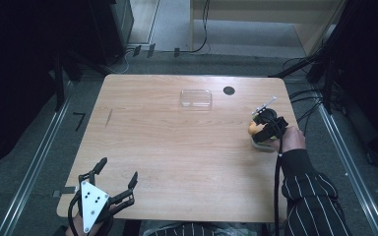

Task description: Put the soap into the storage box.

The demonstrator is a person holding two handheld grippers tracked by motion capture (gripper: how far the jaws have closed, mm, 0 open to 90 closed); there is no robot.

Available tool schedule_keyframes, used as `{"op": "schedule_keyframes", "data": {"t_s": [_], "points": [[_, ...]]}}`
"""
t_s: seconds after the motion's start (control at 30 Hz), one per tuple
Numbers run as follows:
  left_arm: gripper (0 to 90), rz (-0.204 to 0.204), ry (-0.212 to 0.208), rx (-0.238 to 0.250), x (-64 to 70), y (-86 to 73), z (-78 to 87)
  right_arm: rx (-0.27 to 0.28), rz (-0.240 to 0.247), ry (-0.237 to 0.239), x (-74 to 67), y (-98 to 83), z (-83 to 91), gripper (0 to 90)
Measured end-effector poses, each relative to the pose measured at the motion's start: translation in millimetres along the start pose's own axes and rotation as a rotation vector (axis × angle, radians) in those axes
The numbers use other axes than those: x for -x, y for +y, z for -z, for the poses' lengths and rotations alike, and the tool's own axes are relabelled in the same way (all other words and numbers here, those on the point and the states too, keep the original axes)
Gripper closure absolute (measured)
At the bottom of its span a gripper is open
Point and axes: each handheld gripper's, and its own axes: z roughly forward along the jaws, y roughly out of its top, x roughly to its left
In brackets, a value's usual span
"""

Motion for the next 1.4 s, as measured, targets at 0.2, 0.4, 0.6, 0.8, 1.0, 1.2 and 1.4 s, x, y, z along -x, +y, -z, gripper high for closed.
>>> {"op": "schedule_keyframes", "data": {"t_s": [0.2, 0.4, 0.6, 0.8, 1.0, 1.2, 1.4], "points": [[13.0, -0.002, 0.000, 0.000, 0.3, 0.1, -0.1, -0.006, -0.026, -0.011, 5.9, -0.2, -3.3, 40.0], [13.0, -0.002, 0.000, 0.000, 0.5, 0.0, -0.2, 0.002, -0.051, -0.009, 14.7, -0.7, -7.1, 40.0], [13.0, -0.003, 0.000, -0.001, 0.5, 0.0, -0.1, -0.009, -0.068, -0.022, 22.5, -1.1, -13.4, 40.0], [13.0, -0.003, 0.000, -0.001, 0.7, 0.0, -0.2, -0.028, -0.082, -0.033, 30.5, -2.3, -22.2, 40.0], [13.0, -0.003, -0.001, 0.000, 0.7, 0.0, -0.4, -0.054, -0.077, -0.040, 35.4, -2.2, -32.3, 39.9], [13.0, -0.004, 0.000, -0.001, 0.5, -0.1, -0.4, -0.075, -0.067, -0.046, 35.1, 0.2, -38.8, 39.9], [13.0, -0.003, 0.000, -0.001, 0.4, -0.1, -0.4, -0.100, -0.067, -0.054, 34.9, 1.0, -44.9, 39.9]]}}
